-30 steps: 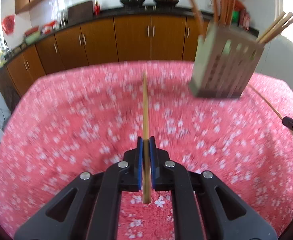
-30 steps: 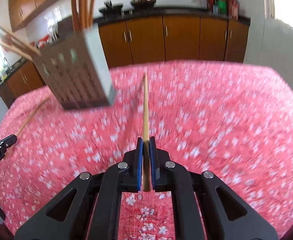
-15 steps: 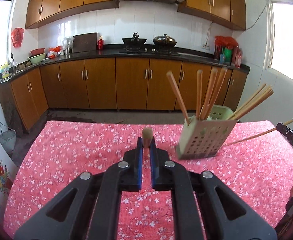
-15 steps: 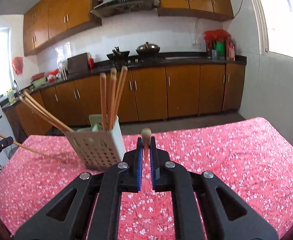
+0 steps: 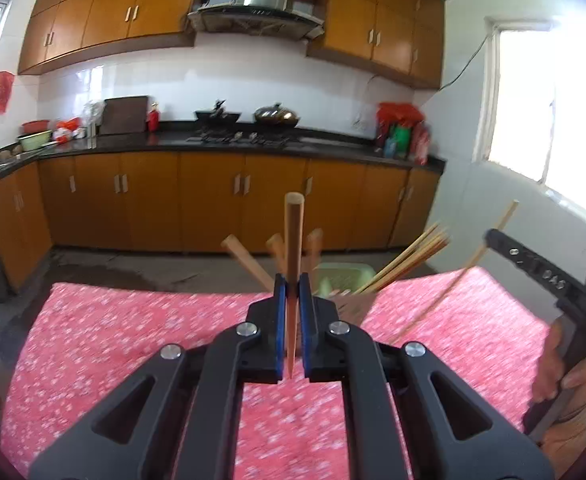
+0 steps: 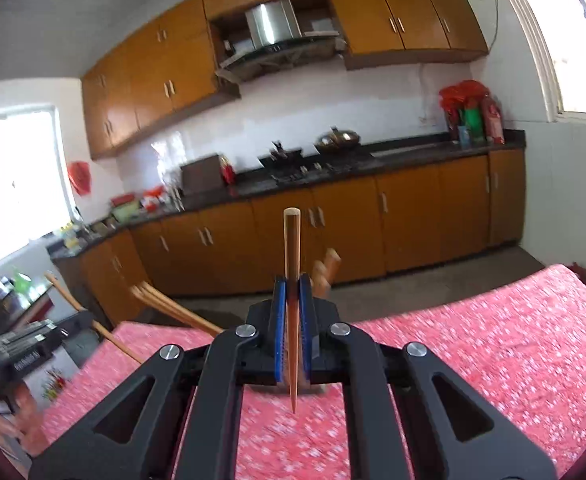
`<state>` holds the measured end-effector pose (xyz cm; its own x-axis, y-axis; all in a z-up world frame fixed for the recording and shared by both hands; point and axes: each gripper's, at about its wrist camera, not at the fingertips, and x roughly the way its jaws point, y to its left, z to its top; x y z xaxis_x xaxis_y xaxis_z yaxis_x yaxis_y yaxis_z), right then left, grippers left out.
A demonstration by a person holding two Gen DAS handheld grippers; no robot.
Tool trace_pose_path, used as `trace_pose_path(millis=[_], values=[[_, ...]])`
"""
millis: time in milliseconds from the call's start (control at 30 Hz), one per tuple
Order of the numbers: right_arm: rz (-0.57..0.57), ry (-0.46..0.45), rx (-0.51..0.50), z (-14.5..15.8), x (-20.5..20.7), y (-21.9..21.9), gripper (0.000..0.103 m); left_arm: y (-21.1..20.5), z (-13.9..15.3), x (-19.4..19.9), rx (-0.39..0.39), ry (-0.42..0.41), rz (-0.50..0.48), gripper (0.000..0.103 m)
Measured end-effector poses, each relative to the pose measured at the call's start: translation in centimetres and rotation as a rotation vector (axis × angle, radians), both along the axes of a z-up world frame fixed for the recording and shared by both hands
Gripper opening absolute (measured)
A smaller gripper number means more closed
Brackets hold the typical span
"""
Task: Organize utensils
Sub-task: 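Lift the left tool's chopstick over the holder while the right tool carries its chopstick there, then open the left tool over the holder while the right tool releases its chopstick inside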
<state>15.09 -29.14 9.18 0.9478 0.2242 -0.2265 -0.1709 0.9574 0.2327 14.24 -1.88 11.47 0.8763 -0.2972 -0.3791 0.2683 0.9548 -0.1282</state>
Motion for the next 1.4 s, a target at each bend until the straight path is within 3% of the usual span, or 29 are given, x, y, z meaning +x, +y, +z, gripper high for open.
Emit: trace_pose_path(millis=[233,367,500,700,933,1000,1100,1233,1400], values=[[-0.003,-0.178,-0.021,5.1,0.0,2.0,0.008,-2.3,4.8,0.5,-0.078,-0.125,-0.004,0.008],[-0.045,-0.219,-0.040,5.6,1.1,2.2,0.008,-3.2,6.7,1.7,-0.085,-0.203,0.048,0.008],[-0.083,-0.198,-0.048,4.1,3.3,2.2,0.008,-4.3,6.2,3.7,-0.074,-0.241,0.099,0.008],[-0.085,-0.093,-0.014,0.8,6.4,1.7,0.008,-4.3,2.3,7.8,-0.103,-0.163,0.116,0.008],[-0.066,-0.052,-0.036,-0.5,7.0,2.0,0.008,-4.2,-0.3,9.8,-0.085,-0.082,0.114,0.008],[-0.065,-0.046,-0.042,-0.4,7.0,2.2,0.012,-3.6,-0.4,9.6,-0.089,-0.079,0.112,0.015],[-0.071,-0.045,-0.052,-0.2,6.8,2.1,0.036,-3.2,-0.1,9.1,-0.089,-0.088,0.122,0.028],[-0.081,-0.056,-0.065,0.3,6.1,2.0,0.038,-2.2,0.4,8.4,-0.103,-0.097,0.133,0.036],[-0.097,-0.060,-0.074,0.4,5.3,2.0,0.041,-0.9,0.8,7.1,-0.105,-0.112,0.155,0.054]])
